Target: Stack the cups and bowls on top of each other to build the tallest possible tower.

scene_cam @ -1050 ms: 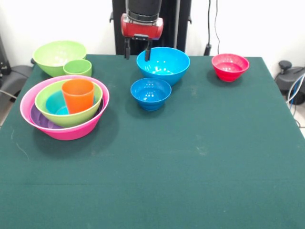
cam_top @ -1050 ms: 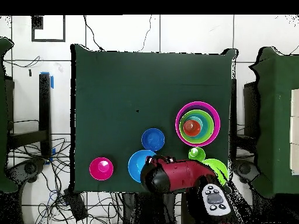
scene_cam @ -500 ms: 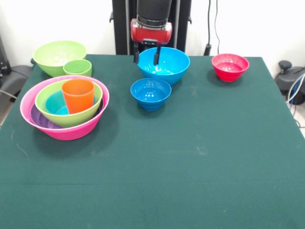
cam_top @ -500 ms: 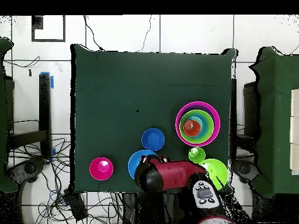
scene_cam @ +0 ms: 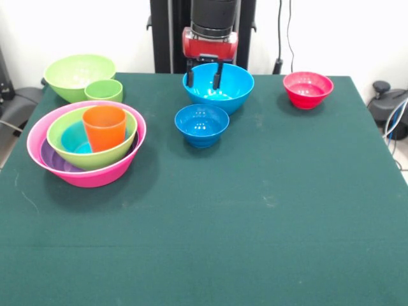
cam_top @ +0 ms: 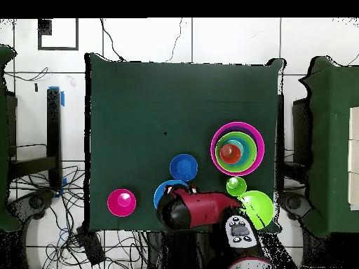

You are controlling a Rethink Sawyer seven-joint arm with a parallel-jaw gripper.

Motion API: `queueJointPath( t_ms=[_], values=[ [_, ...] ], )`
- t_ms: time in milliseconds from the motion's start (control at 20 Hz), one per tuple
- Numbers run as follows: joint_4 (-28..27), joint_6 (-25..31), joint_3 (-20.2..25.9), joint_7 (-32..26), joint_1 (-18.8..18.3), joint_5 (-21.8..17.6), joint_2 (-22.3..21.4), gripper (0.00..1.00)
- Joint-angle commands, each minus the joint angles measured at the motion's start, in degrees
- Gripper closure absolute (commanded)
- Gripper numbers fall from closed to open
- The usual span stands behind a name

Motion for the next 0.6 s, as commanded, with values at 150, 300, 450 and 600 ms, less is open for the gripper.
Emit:
queueJointPath(
  t_ms=[150, 300, 450, 600],
  values=[
    [-0.76, -1.33, 4.51, 7.6, 0.77, 3.16, 0.4, 0.0],
    [-1.44, -1.82, 5.02, 7.04, 0.61, 2.73, 1.01, 0.0],
    [-2.24, -2.65, 5.22, 6.69, 0.7, 2.24, 2.06, 0.0],
    [-3.78, -3.35, 5.38, 6.65, 1.57, 2.16, 3.77, 0.0]
  ],
)
